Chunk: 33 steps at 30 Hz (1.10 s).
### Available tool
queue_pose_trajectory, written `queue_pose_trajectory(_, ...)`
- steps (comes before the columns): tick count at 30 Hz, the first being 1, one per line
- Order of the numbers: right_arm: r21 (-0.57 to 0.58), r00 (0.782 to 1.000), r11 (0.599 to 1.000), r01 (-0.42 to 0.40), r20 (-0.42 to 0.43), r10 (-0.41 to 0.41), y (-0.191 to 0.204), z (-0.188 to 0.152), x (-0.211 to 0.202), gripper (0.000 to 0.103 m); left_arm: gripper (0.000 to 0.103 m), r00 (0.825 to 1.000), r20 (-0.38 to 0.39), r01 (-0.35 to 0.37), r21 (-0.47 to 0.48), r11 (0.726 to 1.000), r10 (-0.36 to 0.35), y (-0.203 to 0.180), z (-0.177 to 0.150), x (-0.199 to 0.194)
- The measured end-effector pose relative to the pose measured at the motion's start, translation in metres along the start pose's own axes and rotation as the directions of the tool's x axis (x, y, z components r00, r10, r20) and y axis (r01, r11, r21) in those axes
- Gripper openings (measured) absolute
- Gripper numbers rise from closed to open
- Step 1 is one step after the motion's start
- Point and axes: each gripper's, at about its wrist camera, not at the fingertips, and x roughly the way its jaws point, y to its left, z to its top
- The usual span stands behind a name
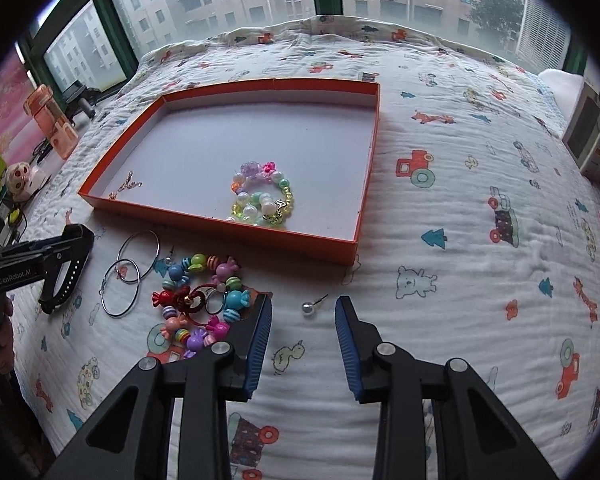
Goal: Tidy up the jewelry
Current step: 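Lift the watch band with the left gripper while the right gripper grasps the silver stud earring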
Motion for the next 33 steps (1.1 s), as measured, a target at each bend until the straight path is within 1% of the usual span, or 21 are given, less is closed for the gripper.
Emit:
queue_pose_trajectory(2,-0.06,1.0,0.998,0.001,-0.009,-0.001,-0.0002,0.0006,0.0018,0.037,0.059,1.0,-0.001,0.0,0.008,1.0,0.0,0.0,0.0002,0.0001)
queue_pose_trajectory(5,-0.132,1.0,0.991,-0.02,-0.025,0.017,-0.0025,0.0011,0.0047,0.037,0.059,1.0,-0.002,0.0,0.018,1.0,0.0,-0.0007,0.0004,0.0003)
queue_pose_trajectory(8,-0.198,0.998,0.979,-0.051,-0.03,0.046,-0.0032,0.0016,0.0047,0.037,0.059,1.0,-0.001,0.0,0.029,1.0,0.0,-0.0009,0.0004,0.0007)
queue_pose_trajectory(10,-0.244,0.998,0.968,-0.056,-0.036,0.048,-0.0015,0.0027,0.0057,0.037,0.06,1.0,0.001,-0.002,0.036,0.999,0.002,-0.0015,0.0001,0.0008)
queue_pose_trajectory(13,-0.289,0.996,0.954,-0.082,-0.041,0.073,-0.001,0.0042,0.0068,0.037,0.06,1.0,0.004,-0.007,0.049,0.999,0.007,-0.0028,-0.0001,0.001)
queue_pose_trajectory(17,-0.328,0.993,0.937,-0.118,-0.052,0.107,-0.0006,0.0065,0.0082,0.036,0.06,1.0,0.004,-0.007,0.051,0.999,0.007,-0.003,0.0,0.0014)
queue_pose_trajectory(21,-0.356,0.992,0.925,-0.128,-0.059,0.114,-0.0009,0.0066,0.0084,0.026,0.06,1.0,0.004,-0.016,0.063,0.998,0.015,-0.0045,-0.0012,0.0021)
queue_pose_trajectory(23,-0.37,0.991,0.919,-0.135,-0.066,0.119,-0.0012,0.0064,0.0078,0.024,0.06,1.0,0.005,-0.021,0.072,0.997,0.021,-0.0053,-0.0017,0.0028)
queue_pose_trajectory(28,-0.407,0.992,0.905,-0.121,-0.065,0.104,0.0032,0.005,0.0075,0.021,0.06,1.0,0.006,-0.025,0.08,0.997,0.025,-0.0054,-0.0012,0.0033)
queue_pose_trajectory(31,-0.403,0.995,0.909,-0.102,-0.049,0.09,0.0052,0.0023,0.0064,0.02,0.06,1.0,0.012,-0.025,0.081,0.996,0.024,-0.0055,-0.0017,0.0028)
queue_pose_trajectory(33,-0.383,0.996,0.919,-0.091,-0.041,0.082,0.0054,0.0007,0.0047,0.02,0.059,1.0,0.015,-0.024,0.078,0.997,0.023,-0.0053,-0.002,0.0022)
